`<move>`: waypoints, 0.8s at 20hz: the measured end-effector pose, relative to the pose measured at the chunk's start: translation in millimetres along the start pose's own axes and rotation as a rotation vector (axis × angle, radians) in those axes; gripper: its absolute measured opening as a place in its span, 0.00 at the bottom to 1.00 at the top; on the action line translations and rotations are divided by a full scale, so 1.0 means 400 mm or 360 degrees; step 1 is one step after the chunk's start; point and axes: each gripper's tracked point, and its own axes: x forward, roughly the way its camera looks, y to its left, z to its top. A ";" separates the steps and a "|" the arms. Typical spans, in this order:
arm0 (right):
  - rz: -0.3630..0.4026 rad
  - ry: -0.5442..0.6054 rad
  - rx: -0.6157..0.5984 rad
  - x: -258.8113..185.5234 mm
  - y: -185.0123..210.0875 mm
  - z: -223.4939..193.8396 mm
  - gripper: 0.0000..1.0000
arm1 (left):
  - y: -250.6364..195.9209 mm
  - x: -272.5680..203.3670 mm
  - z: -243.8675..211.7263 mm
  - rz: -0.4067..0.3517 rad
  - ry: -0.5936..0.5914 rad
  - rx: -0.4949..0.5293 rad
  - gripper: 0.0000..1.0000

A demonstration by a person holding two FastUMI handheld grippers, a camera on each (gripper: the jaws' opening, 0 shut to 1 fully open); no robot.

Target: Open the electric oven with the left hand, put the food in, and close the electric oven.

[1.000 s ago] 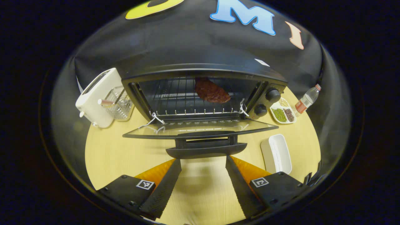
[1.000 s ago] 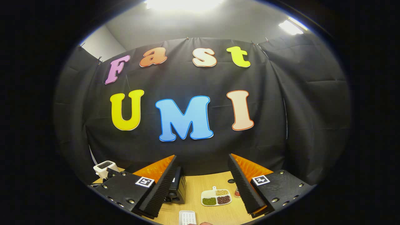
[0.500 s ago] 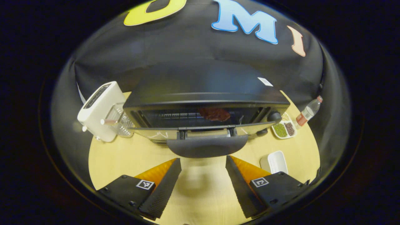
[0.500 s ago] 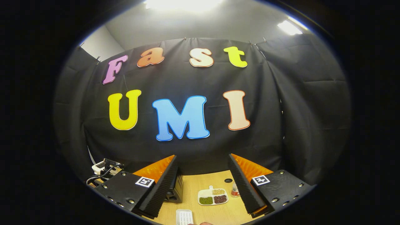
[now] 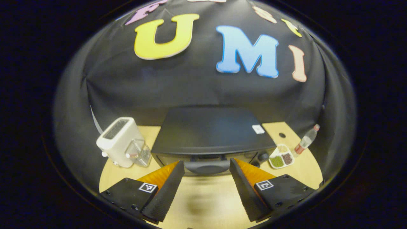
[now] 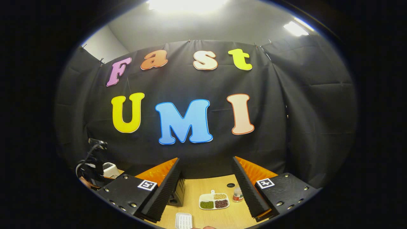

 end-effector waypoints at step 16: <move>0.0186 0.0049 0.0072 -0.041 0.085 0.125 0.98 | -0.094 -0.537 0.456 -0.0032 -0.0797 -0.0045 1.00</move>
